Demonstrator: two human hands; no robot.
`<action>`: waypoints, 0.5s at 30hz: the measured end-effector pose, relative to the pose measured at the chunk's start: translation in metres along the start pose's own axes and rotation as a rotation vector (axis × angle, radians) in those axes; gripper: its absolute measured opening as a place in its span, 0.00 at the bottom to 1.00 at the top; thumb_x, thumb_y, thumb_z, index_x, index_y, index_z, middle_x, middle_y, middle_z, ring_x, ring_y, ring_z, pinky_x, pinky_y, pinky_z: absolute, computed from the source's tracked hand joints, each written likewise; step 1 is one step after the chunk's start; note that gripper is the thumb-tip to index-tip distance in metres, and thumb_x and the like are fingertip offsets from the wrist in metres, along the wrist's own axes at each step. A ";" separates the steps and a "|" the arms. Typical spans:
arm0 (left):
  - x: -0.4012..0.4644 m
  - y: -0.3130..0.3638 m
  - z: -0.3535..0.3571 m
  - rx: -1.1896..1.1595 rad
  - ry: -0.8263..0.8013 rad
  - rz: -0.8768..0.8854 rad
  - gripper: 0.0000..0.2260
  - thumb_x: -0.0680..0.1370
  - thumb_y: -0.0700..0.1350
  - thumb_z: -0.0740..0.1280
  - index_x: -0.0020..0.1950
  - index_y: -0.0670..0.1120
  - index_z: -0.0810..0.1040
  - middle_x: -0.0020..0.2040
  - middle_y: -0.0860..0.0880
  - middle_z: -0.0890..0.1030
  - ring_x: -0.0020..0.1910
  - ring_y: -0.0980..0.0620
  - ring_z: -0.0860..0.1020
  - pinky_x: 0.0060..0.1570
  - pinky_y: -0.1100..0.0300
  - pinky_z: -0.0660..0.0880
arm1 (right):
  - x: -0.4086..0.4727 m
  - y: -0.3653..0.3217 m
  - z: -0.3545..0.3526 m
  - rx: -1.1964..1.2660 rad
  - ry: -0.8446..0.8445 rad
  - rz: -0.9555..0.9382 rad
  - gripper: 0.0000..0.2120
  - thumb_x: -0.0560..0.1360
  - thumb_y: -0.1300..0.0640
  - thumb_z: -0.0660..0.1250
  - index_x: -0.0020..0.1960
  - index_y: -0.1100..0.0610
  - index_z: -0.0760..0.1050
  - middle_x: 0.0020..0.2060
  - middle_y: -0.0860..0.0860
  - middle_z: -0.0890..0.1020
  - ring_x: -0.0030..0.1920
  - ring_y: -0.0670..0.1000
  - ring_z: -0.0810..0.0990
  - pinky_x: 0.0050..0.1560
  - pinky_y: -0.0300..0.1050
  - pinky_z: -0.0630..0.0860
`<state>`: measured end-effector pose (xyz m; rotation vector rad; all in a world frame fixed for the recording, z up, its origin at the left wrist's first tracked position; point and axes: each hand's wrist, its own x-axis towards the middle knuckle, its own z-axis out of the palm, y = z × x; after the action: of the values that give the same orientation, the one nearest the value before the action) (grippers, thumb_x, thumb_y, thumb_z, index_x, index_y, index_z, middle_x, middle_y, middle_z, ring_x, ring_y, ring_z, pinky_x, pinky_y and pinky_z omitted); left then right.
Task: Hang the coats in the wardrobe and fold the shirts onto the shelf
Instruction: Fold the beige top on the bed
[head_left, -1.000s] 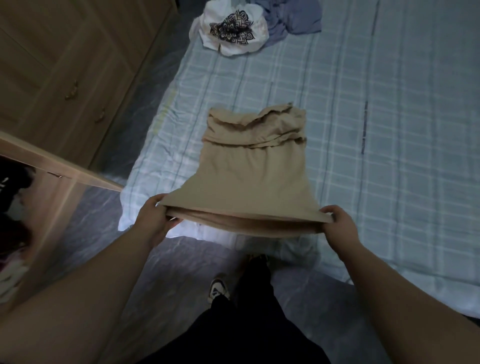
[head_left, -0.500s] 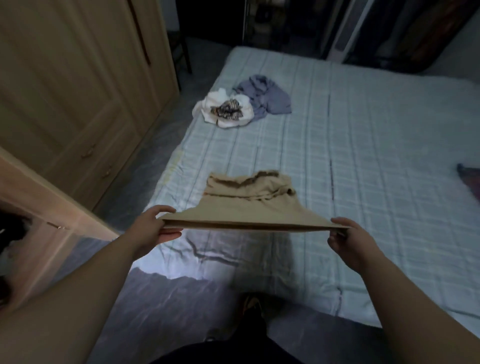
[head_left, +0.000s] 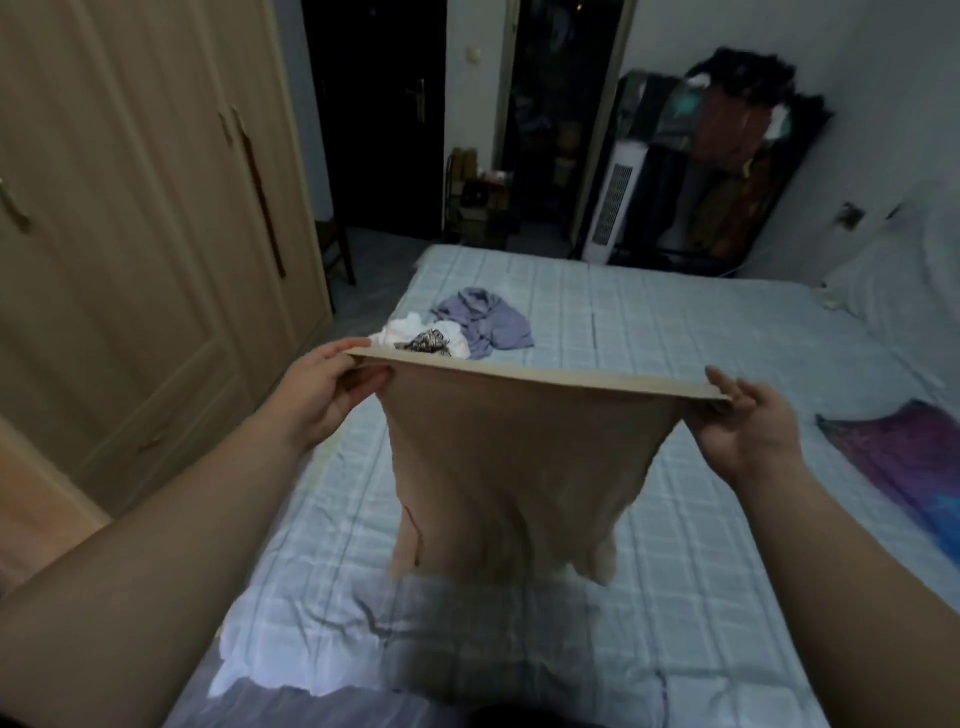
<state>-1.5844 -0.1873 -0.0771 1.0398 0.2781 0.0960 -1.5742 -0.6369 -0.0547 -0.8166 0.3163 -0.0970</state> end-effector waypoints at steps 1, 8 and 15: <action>0.009 0.009 0.012 -0.009 -0.012 0.029 0.10 0.81 0.33 0.57 0.50 0.40 0.77 0.39 0.42 0.84 0.42 0.45 0.84 0.47 0.51 0.82 | 0.004 -0.012 0.011 -0.018 -0.025 -0.038 0.35 0.44 0.57 0.81 0.50 0.62 0.78 0.36 0.55 0.78 0.39 0.54 0.80 0.52 0.52 0.79; 0.117 0.029 0.089 0.060 -0.020 0.094 0.10 0.81 0.35 0.58 0.50 0.44 0.78 0.40 0.43 0.83 0.45 0.44 0.82 0.51 0.48 0.80 | 0.099 -0.059 0.054 -0.238 0.054 -0.201 0.16 0.80 0.67 0.52 0.54 0.55 0.76 0.44 0.53 0.74 0.45 0.52 0.76 0.55 0.55 0.78; 0.260 0.004 0.161 0.032 0.064 0.085 0.08 0.81 0.35 0.59 0.53 0.43 0.77 0.48 0.41 0.81 0.53 0.42 0.80 0.61 0.45 0.76 | 0.273 -0.060 0.073 -0.299 0.094 -0.142 0.16 0.78 0.69 0.55 0.55 0.54 0.76 0.47 0.56 0.75 0.48 0.54 0.75 0.63 0.61 0.74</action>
<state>-1.2910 -0.2657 -0.0449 1.0817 0.2941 0.2026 -1.2900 -0.6826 -0.0298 -1.1329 0.3663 -0.2247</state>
